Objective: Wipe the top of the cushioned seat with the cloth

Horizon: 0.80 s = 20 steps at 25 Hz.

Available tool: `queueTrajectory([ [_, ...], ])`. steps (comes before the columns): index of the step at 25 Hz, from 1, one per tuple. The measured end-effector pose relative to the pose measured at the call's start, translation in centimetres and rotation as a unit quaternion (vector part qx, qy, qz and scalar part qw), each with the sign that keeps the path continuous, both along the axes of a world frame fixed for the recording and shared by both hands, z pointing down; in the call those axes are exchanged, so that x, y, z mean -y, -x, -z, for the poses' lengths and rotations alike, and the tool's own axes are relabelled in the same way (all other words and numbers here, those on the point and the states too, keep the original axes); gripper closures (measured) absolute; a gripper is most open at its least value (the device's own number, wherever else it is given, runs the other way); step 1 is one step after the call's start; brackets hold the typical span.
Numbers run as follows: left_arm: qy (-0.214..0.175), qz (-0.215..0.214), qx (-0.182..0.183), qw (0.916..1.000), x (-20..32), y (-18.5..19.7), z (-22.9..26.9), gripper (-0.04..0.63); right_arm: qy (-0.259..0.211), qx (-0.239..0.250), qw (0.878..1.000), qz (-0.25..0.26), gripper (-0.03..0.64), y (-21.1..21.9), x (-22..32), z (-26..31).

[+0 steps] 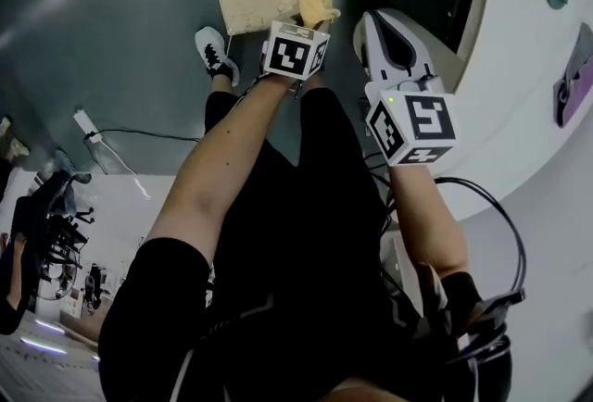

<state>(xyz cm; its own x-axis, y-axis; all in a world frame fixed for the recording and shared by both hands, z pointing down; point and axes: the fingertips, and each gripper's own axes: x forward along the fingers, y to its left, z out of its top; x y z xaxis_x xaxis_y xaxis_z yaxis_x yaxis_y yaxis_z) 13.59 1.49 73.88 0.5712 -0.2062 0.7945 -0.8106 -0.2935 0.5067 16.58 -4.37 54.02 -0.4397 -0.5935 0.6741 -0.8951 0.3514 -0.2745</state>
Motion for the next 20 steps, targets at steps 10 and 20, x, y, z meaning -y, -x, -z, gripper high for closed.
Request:
queueTrajectory([
  [10,0.058,0.027,0.007,0.9979,1.0,-1.3,-3.1,0.491,0.005,0.019,1.0,-0.008,0.611,-1.1,-0.2,-0.9],
  [20,0.075,0.057,-0.006,0.9955,0.5,-0.3,-3.8,0.494,0.005,0.016,1.0,-0.015,0.611,-0.8,-0.3,-1.4],
])
